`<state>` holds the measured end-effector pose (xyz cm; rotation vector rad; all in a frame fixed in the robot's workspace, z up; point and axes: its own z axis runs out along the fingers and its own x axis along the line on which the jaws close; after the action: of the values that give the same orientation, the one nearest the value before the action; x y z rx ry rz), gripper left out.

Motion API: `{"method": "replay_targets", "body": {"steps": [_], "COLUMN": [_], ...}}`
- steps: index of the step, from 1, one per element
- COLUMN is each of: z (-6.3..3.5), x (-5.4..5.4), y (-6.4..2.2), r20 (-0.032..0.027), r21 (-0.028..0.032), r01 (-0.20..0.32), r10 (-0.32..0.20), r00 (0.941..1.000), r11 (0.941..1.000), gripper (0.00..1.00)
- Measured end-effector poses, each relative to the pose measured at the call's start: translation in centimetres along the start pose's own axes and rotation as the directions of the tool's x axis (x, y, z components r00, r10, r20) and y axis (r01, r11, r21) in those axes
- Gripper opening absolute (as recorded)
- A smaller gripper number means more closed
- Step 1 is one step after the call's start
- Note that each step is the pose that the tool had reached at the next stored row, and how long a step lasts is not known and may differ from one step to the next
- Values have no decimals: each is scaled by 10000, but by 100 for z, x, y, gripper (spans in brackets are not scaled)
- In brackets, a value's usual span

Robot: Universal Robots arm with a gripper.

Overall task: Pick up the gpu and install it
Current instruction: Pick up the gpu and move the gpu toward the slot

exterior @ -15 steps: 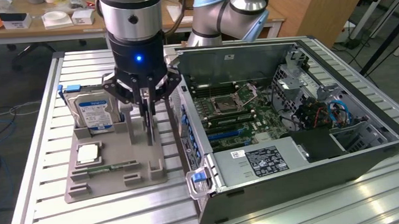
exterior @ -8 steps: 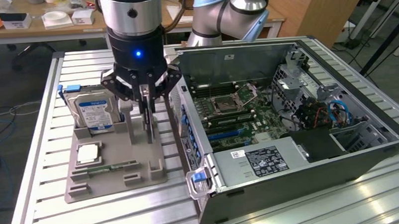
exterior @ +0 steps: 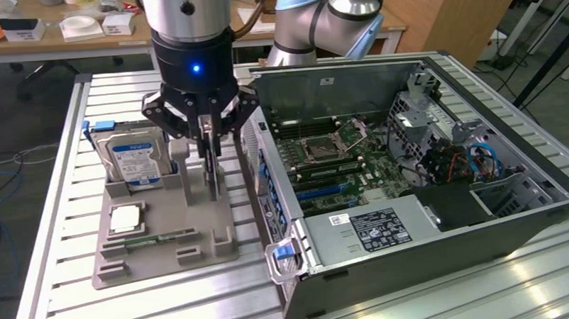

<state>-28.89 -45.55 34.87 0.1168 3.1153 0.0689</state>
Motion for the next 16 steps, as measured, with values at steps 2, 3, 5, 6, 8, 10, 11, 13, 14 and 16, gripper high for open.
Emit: {"method": "replay_targets", "body": {"steps": [2,3,5,6,8,10,11,13,14,16], "z": [-19,-30,-54,-66,-92,-118,-132,-161,-176,-204], "x": [-1,-1,-1,-1,-2,-2,-3,-3,-4,-4], "y": [1,1,2,3,4,5,6,7,8,9], "r20": [0,0,0,0,-1,0,0,-1,-1,0], "r21": [1,0,0,0,0,0,0,1,1,0], "r01": [0,0,0,0,0,0,0,0,0,0], "r10": [0,0,0,0,0,0,0,0,0,0], "r00": [10000,10000,10000,10000,10000,10000,10000,10000,10000,10000], "r11": [10000,10000,10000,10000,10000,10000,10000,10000,10000,10000], "gripper": [26,26,26,26,26,26,26,26,26,26]}}
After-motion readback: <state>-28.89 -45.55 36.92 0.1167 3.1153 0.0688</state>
